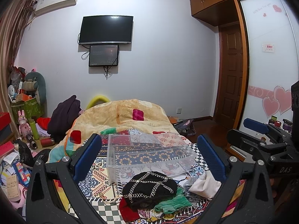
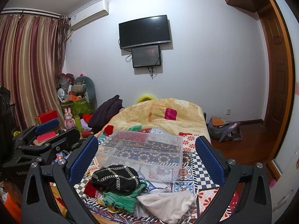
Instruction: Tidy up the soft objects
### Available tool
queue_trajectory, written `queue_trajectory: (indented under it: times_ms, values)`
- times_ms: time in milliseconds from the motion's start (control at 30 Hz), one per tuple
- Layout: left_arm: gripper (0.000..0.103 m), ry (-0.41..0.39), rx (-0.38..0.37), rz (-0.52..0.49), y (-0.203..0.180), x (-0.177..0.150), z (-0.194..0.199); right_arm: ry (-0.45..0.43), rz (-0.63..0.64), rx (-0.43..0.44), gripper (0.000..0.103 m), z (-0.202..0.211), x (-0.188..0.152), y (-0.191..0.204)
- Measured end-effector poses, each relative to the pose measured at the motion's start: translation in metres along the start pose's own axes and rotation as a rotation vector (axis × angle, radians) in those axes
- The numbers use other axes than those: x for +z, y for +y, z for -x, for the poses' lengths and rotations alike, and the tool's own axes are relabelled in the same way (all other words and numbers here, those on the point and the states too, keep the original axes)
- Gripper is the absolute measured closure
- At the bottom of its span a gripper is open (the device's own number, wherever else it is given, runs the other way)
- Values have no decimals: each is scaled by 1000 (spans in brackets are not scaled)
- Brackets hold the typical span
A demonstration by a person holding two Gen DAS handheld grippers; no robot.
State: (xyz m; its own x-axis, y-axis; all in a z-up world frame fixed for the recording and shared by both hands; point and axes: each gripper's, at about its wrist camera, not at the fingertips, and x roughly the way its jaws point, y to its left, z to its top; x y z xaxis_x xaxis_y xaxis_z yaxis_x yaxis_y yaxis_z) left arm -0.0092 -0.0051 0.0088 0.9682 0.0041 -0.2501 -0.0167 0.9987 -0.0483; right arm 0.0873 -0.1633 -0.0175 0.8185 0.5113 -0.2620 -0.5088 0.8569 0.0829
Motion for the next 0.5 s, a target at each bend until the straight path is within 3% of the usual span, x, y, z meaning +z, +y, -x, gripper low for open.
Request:
queue_trajectory:
  times_ms: [500]
  values:
    - [0, 7, -9, -3, -1, -1, 0, -2, 3, 2, 0, 0, 0, 2]
